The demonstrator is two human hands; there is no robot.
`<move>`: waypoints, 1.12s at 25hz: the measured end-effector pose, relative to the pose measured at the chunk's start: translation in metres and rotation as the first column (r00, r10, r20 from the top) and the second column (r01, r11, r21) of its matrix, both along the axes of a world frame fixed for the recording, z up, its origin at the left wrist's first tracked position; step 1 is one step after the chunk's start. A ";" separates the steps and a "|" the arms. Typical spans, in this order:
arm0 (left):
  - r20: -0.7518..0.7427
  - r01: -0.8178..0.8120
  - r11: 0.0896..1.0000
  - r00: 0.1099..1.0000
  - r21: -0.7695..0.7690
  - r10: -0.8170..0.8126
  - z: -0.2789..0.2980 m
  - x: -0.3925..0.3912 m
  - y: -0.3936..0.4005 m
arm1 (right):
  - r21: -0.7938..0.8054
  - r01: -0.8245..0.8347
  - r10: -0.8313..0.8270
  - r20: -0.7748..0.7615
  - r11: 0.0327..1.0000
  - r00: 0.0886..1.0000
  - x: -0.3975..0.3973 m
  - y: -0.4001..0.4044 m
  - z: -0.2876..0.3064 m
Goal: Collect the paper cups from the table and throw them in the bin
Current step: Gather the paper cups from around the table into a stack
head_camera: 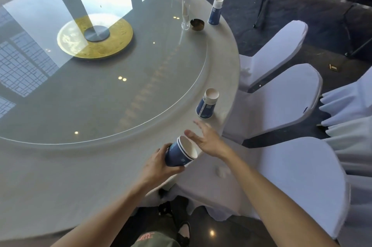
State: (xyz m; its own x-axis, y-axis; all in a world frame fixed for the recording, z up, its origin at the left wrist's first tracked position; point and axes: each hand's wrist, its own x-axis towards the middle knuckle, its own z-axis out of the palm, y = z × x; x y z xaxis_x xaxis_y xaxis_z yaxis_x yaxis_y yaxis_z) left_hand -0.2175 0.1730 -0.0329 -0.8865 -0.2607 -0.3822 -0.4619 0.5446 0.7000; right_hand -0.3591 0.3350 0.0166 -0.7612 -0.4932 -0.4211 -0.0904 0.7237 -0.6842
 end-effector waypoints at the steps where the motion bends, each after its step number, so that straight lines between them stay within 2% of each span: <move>1: 0.002 -0.011 1.000 1.000 0.016 0.010 -0.002 -0.009 -0.003 | 0.064 -0.006 0.014 -0.129 0.998 0.992 -0.020 -0.001 -0.001; 3: 0.014 -0.027 0.998 1.000 0.053 0.026 -0.005 -0.025 -0.011 | 0.207 -0.018 0.094 -0.362 0.978 0.927 -0.063 -0.009 -0.003; 7: 0.069 -0.051 0.994 0.997 0.094 0.045 -0.011 -0.047 -0.032 | 0.408 0.034 0.190 -0.495 0.912 0.848 -0.131 -0.039 -0.008; 10: 0.090 -0.083 0.990 0.993 0.113 0.073 -0.015 -0.061 -0.048 | 0.602 -0.016 0.350 -0.443 0.799 0.826 -0.160 -0.054 -0.024; 13: 0.096 -0.087 0.988 0.993 0.131 0.075 -0.019 -0.070 -0.058 | 0.797 -0.097 0.550 -0.318 0.596 0.772 -0.170 -0.051 -0.045; 14: 0.099 -0.087 0.986 0.992 0.140 0.073 -0.020 -0.073 -0.060 | 0.832 -0.074 0.576 -0.313 0.549 0.755 -0.170 -0.046 -0.050; 16: 0.101 -0.073 0.984 0.993 0.162 0.057 -0.022 -0.079 -0.061 | 0.852 0.014 0.555 -0.353 0.523 0.753 -0.170 -0.037 -0.054; 20: 0.084 -0.009 0.981 0.996 0.192 -0.007 -0.027 -0.095 -0.051 | 0.819 0.124 0.378 -0.385 0.560 0.842 -0.166 -0.015 -0.056; 21: 0.082 0.004 0.981 0.996 0.195 -0.020 -0.028 -0.097 -0.047 | 0.780 0.159 0.286 -0.400 0.605 0.871 -0.161 -0.009 -0.055; 23: 0.083 0.031 0.978 0.995 0.205 -0.049 -0.027 -0.101 -0.036 | 0.636 0.292 -0.008 -0.409 0.715 0.912 -0.148 0.010 -0.052; 25: 0.083 0.038 0.975 0.995 0.217 -0.058 -0.026 -0.103 -0.025 | 0.490 0.426 -0.302 -0.313 0.761 0.900 -0.137 0.029 -0.050; 28: 0.075 0.066 0.973 0.994 0.223 -0.085 -0.020 -0.107 -0.001 | 0.214 0.595 -0.610 0.005 0.775 0.792 -0.123 0.055 -0.042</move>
State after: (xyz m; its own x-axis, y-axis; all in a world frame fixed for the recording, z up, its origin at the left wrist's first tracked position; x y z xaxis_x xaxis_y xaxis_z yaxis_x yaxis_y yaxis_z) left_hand -0.3250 0.1718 -0.0524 -0.8630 -0.0958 -0.4960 -0.4872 0.4174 0.7671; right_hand -0.4817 0.3895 -0.0257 -0.8399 0.1525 -0.5208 0.4511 0.7297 -0.5138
